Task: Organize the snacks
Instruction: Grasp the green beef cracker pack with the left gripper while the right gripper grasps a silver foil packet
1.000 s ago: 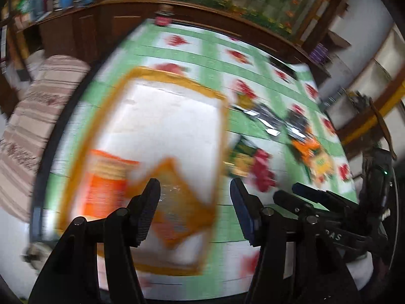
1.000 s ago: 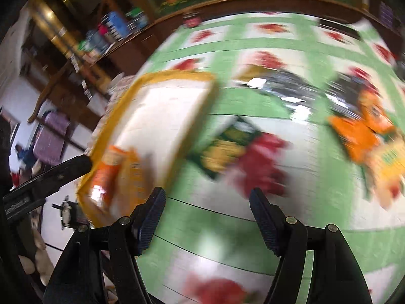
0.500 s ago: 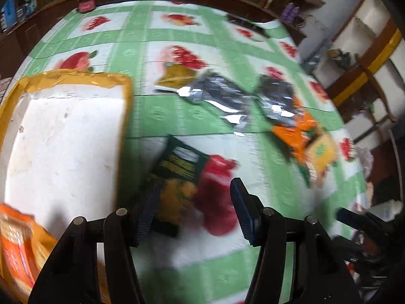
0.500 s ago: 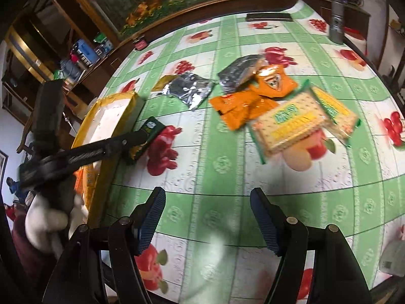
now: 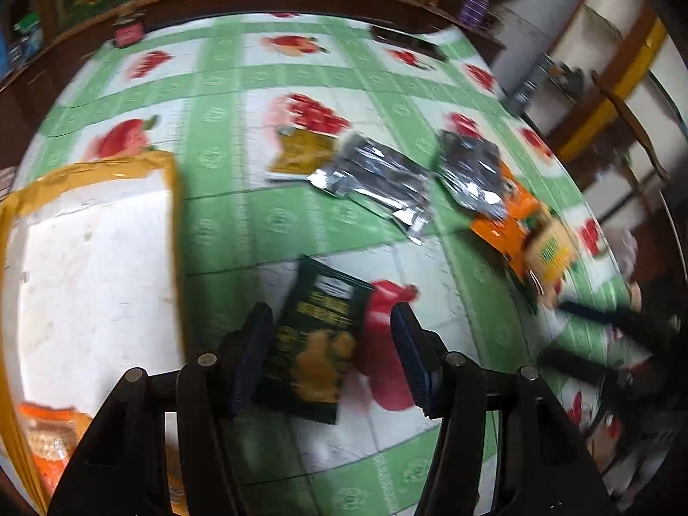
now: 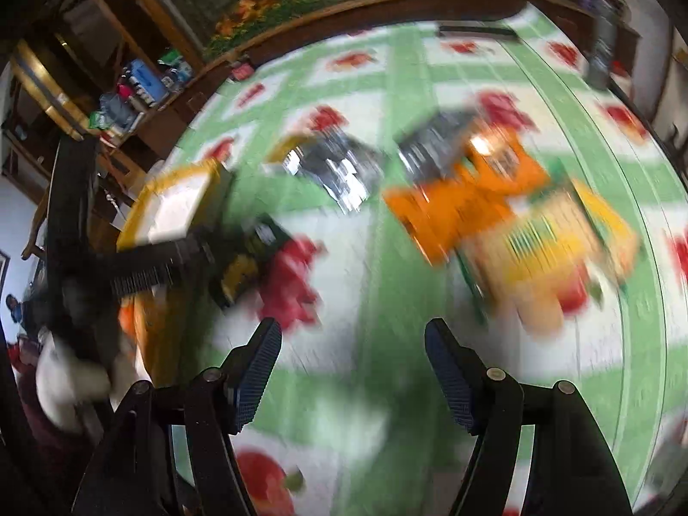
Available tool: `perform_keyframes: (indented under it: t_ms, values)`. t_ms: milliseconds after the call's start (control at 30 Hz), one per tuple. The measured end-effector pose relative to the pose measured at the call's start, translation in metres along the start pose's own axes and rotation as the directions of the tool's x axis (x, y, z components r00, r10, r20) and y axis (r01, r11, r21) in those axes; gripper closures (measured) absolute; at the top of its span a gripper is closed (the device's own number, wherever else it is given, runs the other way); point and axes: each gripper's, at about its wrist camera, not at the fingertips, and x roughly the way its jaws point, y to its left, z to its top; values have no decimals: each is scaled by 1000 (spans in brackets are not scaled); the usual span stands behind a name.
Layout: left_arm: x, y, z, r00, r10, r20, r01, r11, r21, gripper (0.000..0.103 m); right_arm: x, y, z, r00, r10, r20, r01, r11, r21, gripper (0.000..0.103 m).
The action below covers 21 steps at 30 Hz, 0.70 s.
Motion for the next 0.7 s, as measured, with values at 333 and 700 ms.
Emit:
perform_keyframes:
  t_ms: [333, 700]
  values:
    - [17, -9, -4, 999, -18, -29, 19, 999, 33, 48, 79, 43, 118, 998, -26, -62, 12, 977, -211, 32]
    - [16, 1, -1, 999, -28, -24, 28, 1000, 3, 58, 136, 36, 125, 981, -133, -140, 94, 962, -256, 33]
